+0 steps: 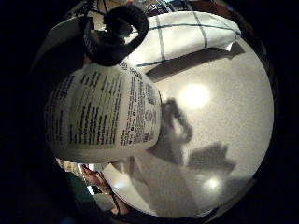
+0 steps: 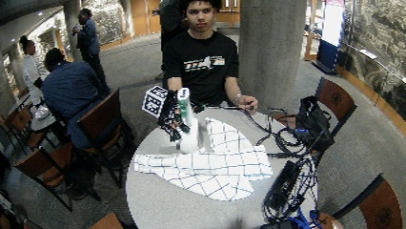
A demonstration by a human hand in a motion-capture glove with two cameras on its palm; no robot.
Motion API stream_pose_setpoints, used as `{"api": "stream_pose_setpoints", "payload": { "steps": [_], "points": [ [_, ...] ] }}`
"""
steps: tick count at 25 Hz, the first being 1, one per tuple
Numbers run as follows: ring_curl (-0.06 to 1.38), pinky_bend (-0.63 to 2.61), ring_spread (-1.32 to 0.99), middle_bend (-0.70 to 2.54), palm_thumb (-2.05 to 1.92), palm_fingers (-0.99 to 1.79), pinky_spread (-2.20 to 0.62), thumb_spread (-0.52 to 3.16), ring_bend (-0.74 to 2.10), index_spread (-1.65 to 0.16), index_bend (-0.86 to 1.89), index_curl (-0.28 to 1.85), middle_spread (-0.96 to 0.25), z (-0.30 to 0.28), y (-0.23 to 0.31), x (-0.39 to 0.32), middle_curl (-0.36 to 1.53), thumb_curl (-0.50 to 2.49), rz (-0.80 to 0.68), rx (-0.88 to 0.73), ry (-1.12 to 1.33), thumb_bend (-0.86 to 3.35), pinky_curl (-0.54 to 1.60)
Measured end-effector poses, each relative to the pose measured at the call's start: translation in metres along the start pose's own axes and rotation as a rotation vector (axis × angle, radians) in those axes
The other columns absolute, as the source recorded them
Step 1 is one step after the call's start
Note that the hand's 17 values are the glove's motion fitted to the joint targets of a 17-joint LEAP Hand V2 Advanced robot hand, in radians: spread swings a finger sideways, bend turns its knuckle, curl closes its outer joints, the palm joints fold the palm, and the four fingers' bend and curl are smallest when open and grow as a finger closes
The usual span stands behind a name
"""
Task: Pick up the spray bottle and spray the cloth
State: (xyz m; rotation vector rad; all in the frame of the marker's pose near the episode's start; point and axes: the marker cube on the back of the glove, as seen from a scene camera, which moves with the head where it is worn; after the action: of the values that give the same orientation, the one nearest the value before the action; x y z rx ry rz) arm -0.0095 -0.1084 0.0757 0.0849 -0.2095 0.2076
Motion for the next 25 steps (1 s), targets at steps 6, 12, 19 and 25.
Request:
{"api": "stream_pose_setpoints", "payload": {
  "steps": [6, 12, 19, 25],
  "points": [
    [0.33, 0.23, 0.08, 0.41, 1.07, 0.86, 0.35, 0.69, 0.31, -0.27, 0.42, 0.33, -0.03, -0.003, -0.003, 0.002, 0.42, 0.51, 0.002, 0.040, -0.026, 0.10, 0.29],
    [0.34, 0.20, 0.04, 0.38, 1.10, 0.97, 0.34, 0.54, 0.31, -0.25, 0.40, 0.38, -0.06, -0.004, -0.008, 0.002, 0.42, 0.56, -0.017, 0.072, -0.027, 0.06, 0.30],
    [0.35, 0.17, 0.02, 0.36, 1.12, 1.01, 0.33, 0.44, 0.29, -0.24, 0.36, 0.42, -0.08, -0.005, -0.014, 0.005, 0.43, 0.60, -0.011, 0.068, -0.025, 0.01, 0.30],
    [0.35, 0.16, 0.01, 0.34, 1.14, 1.02, 0.32, 0.39, 0.27, -0.23, 0.33, 0.45, -0.09, -0.005, -0.014, 0.006, 0.44, 0.64, -0.019, 0.068, -0.024, -0.01, 0.29]
  ]
}}
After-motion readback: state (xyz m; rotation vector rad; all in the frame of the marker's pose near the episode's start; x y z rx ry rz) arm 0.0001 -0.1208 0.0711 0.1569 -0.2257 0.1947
